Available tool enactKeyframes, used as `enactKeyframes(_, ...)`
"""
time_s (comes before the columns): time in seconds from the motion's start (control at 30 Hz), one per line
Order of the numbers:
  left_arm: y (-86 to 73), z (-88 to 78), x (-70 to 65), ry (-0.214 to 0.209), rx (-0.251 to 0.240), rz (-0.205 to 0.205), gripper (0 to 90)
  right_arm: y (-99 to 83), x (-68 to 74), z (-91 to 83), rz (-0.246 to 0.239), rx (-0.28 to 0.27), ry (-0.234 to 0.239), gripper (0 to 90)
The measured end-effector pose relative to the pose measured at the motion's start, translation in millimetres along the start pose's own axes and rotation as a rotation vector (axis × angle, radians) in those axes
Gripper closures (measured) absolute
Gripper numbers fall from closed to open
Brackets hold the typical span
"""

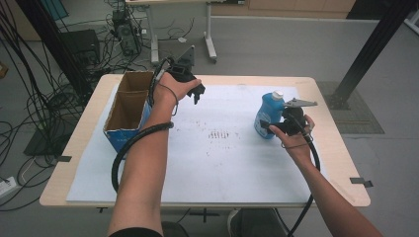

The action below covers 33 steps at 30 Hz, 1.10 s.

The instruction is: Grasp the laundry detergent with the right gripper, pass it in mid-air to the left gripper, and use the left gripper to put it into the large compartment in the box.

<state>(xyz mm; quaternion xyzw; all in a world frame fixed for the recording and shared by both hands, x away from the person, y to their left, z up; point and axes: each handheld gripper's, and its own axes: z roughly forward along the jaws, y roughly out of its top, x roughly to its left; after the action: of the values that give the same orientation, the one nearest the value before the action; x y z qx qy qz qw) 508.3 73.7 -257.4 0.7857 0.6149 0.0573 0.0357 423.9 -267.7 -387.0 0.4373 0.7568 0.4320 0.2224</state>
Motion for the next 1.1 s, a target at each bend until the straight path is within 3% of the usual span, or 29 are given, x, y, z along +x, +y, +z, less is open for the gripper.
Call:
enactKeyframes(0.23, 0.0, 0.6, -0.5, -0.004, -0.003, 0.001, 4.8, 1.6, 3.1, 2.9, -0.037, -0.035, 0.005, 1.5)
enactKeyframes(1.1, -0.1, -3.5, -2.4, -0.002, -0.011, 0.009, 4.8, 3.2, 3.2, 3.3, -0.048, -0.053, 0.013, 1.6)
